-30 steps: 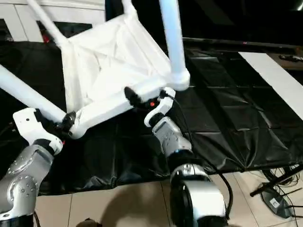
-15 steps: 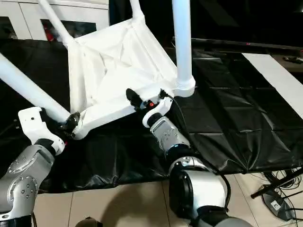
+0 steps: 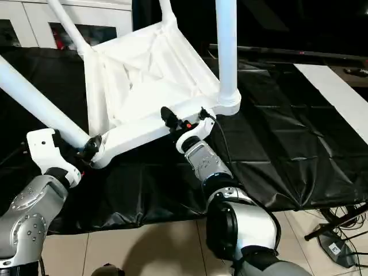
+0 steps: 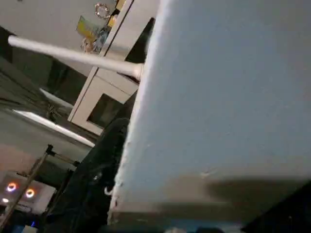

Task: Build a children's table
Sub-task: Flip table

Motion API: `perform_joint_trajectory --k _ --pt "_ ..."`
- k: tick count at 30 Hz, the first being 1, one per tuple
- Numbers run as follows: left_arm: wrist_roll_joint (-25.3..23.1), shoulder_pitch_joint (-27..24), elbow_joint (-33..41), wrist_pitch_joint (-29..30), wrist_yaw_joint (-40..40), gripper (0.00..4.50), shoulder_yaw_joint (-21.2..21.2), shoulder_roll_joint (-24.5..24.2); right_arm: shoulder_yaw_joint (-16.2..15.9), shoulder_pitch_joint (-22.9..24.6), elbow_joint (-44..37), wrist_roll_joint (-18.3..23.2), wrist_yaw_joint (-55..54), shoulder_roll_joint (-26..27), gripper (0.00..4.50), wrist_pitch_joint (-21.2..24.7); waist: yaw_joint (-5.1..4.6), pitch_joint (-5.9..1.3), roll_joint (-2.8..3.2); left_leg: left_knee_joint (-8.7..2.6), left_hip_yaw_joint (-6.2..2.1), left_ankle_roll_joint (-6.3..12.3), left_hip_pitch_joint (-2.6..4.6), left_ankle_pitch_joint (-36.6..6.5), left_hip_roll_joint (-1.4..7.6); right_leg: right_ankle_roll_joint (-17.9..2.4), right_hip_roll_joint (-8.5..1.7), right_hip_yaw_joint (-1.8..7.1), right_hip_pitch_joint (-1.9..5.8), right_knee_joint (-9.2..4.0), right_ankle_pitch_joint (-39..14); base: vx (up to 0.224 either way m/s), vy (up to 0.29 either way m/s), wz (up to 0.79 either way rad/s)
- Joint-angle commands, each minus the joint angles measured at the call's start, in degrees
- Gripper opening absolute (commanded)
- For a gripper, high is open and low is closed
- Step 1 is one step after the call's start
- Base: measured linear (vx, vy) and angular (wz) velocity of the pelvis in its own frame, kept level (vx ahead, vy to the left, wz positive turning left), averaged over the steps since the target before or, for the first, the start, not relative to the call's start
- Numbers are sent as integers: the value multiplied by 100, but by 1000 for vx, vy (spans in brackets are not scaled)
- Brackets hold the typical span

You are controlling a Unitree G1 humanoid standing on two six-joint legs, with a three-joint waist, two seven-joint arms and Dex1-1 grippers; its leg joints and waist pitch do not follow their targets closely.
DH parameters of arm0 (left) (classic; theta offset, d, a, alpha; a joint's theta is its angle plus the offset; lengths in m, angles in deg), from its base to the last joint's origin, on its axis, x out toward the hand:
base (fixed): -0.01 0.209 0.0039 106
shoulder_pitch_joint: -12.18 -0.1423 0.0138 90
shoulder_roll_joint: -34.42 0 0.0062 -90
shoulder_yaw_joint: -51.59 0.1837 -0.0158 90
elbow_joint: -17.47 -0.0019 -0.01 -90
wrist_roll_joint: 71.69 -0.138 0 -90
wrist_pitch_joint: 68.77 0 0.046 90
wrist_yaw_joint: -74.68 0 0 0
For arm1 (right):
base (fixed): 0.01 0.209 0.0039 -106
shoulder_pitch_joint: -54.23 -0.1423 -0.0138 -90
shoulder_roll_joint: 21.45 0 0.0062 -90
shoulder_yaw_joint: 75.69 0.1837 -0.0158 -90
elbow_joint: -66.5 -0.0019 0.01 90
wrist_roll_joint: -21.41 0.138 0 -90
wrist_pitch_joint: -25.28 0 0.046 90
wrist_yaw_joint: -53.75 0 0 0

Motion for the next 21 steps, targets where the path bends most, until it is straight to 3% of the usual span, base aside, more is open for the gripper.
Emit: perform_joint_trajectory --k 1,3,4,5,6,8,9,10,11,14,16,18,21 --pt "361 -71 263 -280 -344 298 -240 -67 20 -234 -178 -102 -103 -184 204 -339 -2 -449 125 -285 26 119 191 110 90 -1339 -216 140 275 -204 1240 0 0 0" --pt "448 -203 346 -421 -391 320 -515 -156 79 -261 -256 -63 -183 -259 198 -397 -8 -443 121 -287 30 149 190 107 87 -1356 -196 134 270 -203 1303 0 0 0" --pt "533 -330 398 -538 -461 329 -696 -190 126 -278 -304 -32 -244 -326 196 -431 -32 -429 157 -301 35 146 191 -68 94 -1345 -201 138 263 -220 1176 0 0 0" --pt "535 -408 424 -631 -498 335 -773 -215 143 -284 -325 -27 -286 -364 194 -458 -32 -429 157 -301 35 146 191 -68 94 -1345 -201 138 263 -220 1176 0 0 0" --pt "473 -522 474 -779 -492 343 -855 -233 155 -287 -359 -30 -313 -411 193 -498 -40 -421 208 -311 35 93 201 -225 103 -1330 -200 137 255 -235 1033 0 0 0" --pt "525 -656 555 -843 -511 366 -957 -205 158 -284 -406 -50 -356 -466 191 -560 -41 -409 222 -327 35 27 218 -447 125 -1303 -207 136 243 -255 812 0 0 0" --pt "416 -1004 777 -1034 -732 375 -870 -241 170 -255 -524 -104 -421 -586 191 -650 -43 -399 243 -336 34 -34 217 -562 124 -1284 -204 141 236 -257 693 0 0 0" --pt "349 -1151 888 -1079 -921 382 -708 -327 181 -245 -568 -138 -465 -635 190 -691 -42 -387 205 -347 42 -79 222 -744 144 -1234 -213 143 236 -287 481 0 0 0" --pt "265 -1232 953 -1095 -1025 390 -561 -408 176 -234 -597 -164 -489 -664 189 -705 -42 -387 205 -347 42 -79 222 -744 144 -1234 -213 143 236 -287 481 0 0 0" --pt "-91 -1448 1189 -1154 -1393 420 138 -766 57 -92 -903 -375 -677 -830 187 -760 60 -347 230 -359 60 -104 286 -1022 150 -977 -190 162 156 -330 8 0 0 0" --pt "-152 -1419 1203 -1224 -1397 430 194 -782 37 -51 -995 -414 -731 -863 186 -766 91 -338 220 -365 72 -210 279 -1202 143 -931 -198 178 138 -341 -229 0 0 0" --pt "-520 -1188 1199 -1702 -1362 448 238 -890 -101 136 -1428 -635 -938 -959 185 -734 71 -324 219 -395 52 -274 226 -1288 131 -827 -209 184 161 -361 -452 0 0 0" --pt "-765 -979 1208 -2030 -1318 450 199 -982 -273 294 -1799 -858 -1090 -1020 183 -671 32 -339 205 -393 41 -324 209 -1292 113 -682 -215 183 172 -357 -524 0 0 0"
